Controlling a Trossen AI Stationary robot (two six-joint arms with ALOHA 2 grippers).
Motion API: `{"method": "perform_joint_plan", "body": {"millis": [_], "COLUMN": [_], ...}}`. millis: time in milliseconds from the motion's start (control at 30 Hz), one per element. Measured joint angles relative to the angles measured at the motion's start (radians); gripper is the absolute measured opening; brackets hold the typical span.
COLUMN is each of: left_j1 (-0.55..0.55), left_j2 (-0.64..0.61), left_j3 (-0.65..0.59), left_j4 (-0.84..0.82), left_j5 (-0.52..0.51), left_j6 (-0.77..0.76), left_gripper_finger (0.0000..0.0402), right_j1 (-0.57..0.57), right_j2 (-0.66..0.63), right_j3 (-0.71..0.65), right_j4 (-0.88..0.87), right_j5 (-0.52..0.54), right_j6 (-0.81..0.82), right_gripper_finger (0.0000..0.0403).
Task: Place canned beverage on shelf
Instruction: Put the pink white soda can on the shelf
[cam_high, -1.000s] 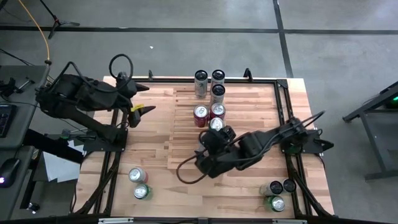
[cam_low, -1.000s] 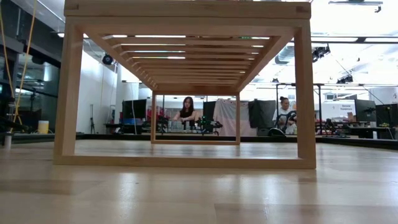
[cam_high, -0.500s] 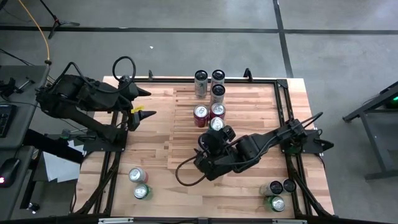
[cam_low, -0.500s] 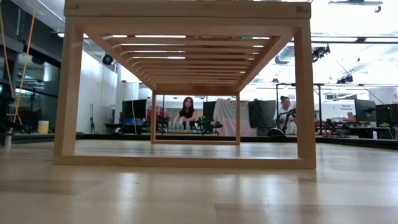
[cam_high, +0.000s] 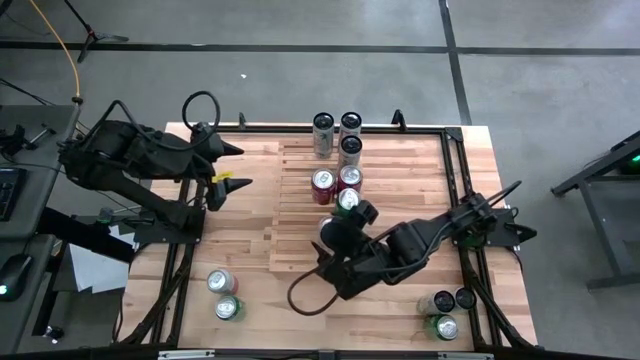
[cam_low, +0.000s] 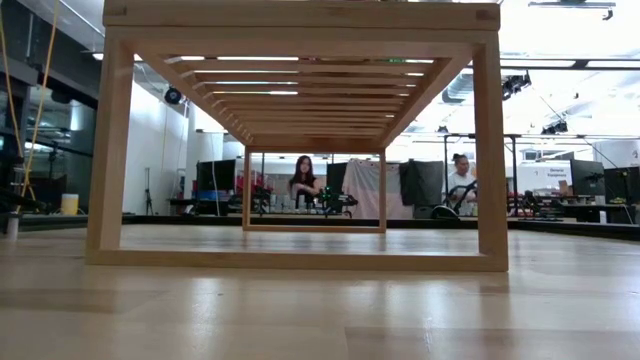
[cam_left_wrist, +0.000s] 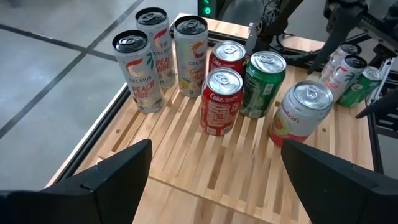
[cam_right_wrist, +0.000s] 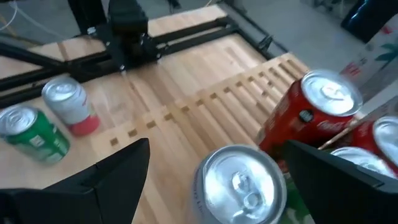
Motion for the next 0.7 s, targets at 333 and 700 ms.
{"method": "perform_joint_plan", "body": {"millis": [333, 700], "left_j1": [0.000, 0.000], "left_j2": [0.000, -0.001], "left_j3": [0.000, 0.000], "left_j4": [0.000, 0.000], "left_j5": [0.000, 0.000], "left_j6": [0.000, 0.002], "left_gripper_finger": [0.0349, 0.0349], "right_j1": [-0.033, -0.058], "right_j2": [0.002, 0.002], "right_j3": [0.000, -0.003], "right_j4": [-0.106, -0.102], "right_j5": [-0.026, -0.094], "right_j6": [0.142, 0.216], "right_gripper_finger": [0.0355, 0.0355]}}
